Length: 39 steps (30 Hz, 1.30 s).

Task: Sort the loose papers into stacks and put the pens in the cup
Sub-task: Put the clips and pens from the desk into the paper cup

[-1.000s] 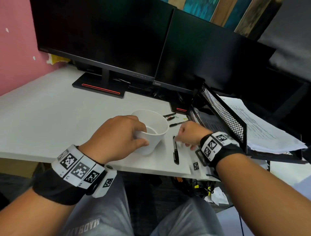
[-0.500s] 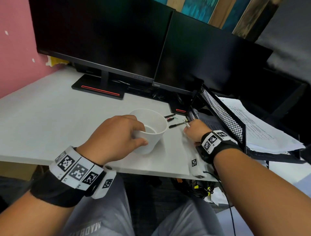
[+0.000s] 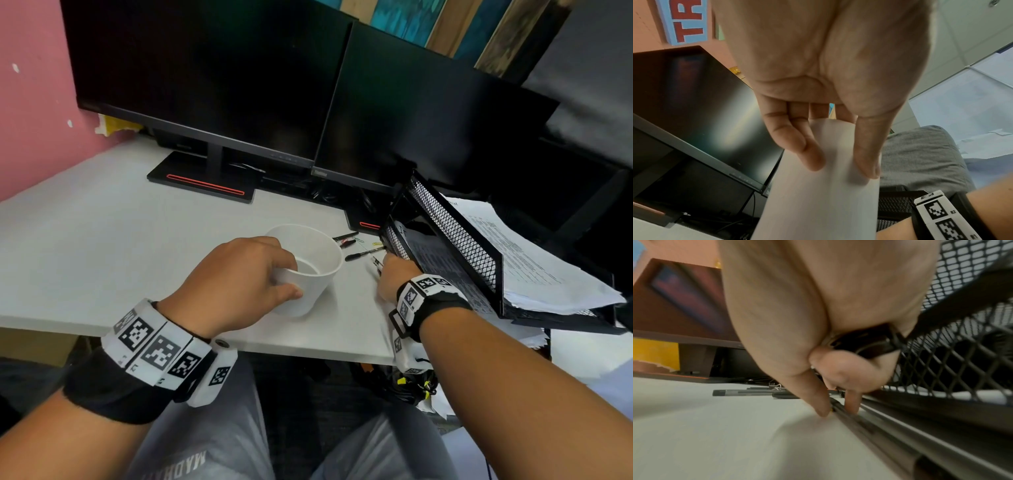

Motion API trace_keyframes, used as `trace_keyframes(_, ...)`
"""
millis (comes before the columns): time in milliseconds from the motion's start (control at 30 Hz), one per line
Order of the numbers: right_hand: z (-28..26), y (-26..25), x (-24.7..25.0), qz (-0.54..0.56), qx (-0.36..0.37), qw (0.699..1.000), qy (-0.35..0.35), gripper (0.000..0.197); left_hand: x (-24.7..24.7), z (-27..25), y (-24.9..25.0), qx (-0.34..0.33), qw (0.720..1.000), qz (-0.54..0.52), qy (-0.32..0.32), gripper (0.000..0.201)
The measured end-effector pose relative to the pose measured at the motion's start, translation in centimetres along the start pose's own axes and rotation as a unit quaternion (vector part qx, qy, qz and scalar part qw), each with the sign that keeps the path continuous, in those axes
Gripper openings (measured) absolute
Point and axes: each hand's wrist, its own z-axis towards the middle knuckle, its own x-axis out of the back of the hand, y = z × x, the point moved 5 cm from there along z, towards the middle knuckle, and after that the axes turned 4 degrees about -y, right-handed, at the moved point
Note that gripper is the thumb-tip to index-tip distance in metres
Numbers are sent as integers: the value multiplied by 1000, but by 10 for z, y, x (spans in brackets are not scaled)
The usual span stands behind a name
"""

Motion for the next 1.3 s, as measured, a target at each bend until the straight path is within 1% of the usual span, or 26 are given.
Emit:
trace_keyframes(67, -2, 2, -1, 19, -2, 1000, 2, 51, -1, 0, 0, -1, 1000, -1, -1, 26)
trace_keyframes(133, -4, 2, 1, 70, 8, 998, -2, 47, -2, 1, 0, -2, 1000, -2, -5, 26)
trace_keyframes(200, -7, 1, 14, 137, 19, 990, 4, 27, -3, 1, 0, -4, 1000, -2, -11, 26)
trace_keyframes(267, -10, -3, 39, 236, 39, 971, 28, 15, -5, 1, 1, -7, 1000, -2, -15, 28)
trace_keyframes(300, -15, -7, 54, 307, 51, 950, 39, 13, -6, 1, 1, -10, 1000, 0, -17, 28)
trace_keyframes(333, -22, -11, 69, 388, 62, 919, 45, 14, -7, 1, 2, -11, 1000, 2, -19, 28)
trace_keyframes(367, -32, -16, 83, 470, 72, 878, 42, 18, -8, 0, 3, -14, 1000, 4, -21, 28)
trace_keyframes(433, -54, -29, 105, 617, 106, 780, 8, 26, -10, 0, 6, -17, 1000, 5, -25, 28)
trace_keyframes(467, -64, -36, 112, 670, 132, 730, -15, 27, -11, 0, 8, -19, 999, 4, -27, 27)
trace_keyframes(500, -73, -44, 118, 705, 160, 690, -37, 26, -12, -1, 10, -21, 999, 2, -30, 27)
trace_keyframes(567, -85, -60, 119, 743, 205, 632, -75, 24, -15, -2, 15, -29, 999, 3, -35, 26)
trace_keyframes(600, -90, -67, 116, 753, 219, 614, -93, 23, -16, -3, 17, -33, 999, 5, -37, 26)
trace_keyframes(633, -93, -74, 111, 755, 227, 606, -107, 23, -16, -3, 18, -36, 999, 7, -39, 26)
trace_keyframes(667, -96, -79, 106, 752, 232, 606, -117, 24, -16, -4, 19, -36, 999, 6, -39, 26)
trace_keyframes(733, -97, -85, 94, 738, 235, 619, -130, 30, -15, -4, 20, -36, 999, 8, -38, 25)
trace_keyframes(833, -95, -84, 84, 727, 249, 625, -139, 40, -14, -4, 19, -34, 999, 16, -36, 26)
trace_keyframes(900, -88, -76, 84, 733, 247, 624, -105, 40, -15, -4, 18, -30, 999, 14, -38, 27)
trace_keyframes(933, -83, -69, 85, 746, 240, 616, -81, 37, -15, -3, 17, -29, 999, 15, -38, 27)
trace_keyframes(1000, -70, -55, 84, 777, 206, 594, -33, 28, -15, -2, 15, -28, 999, 18, -37, 28)
trace_keyframes(1033, -63, -48, 82, 781, 177, 599, -11, 23, -15, -2, 15, -26, 999, 16, -34, 28)
trace_keyframes(1067, -55, -41, 77, 771, 142, 621, 9, 21, -14, -2, 14, -25, 999, 14, -31, 28)
trace_keyframes(1100, -48, -34, 70, 745, 105, 659, 19, 20, -13, -1, 13, -23, 999, 12, -28, 27)
trace_keyframes(1167, -29, -21, 49, 647, 44, 761, -2, 18, -12, -1, 11, -22, 999, 11, -21, 26)
trace_keyframes(1233, -12, -15, 23, 485, 40, 871, -70, 23, -11, 0, 9, -21, 1000, 5, -15, 24)
trace_keyframes(1267, -5, -13, 13, 398, 54, 910, -101, 29, -10, 0, 7, -21, 1000, 4, -12, 23)
trace_keyframes(1300, -2, -13, 7, 319, 68, 938, -118, 33, -10, 1, 6, -22, 1000, 4, -10, 23)
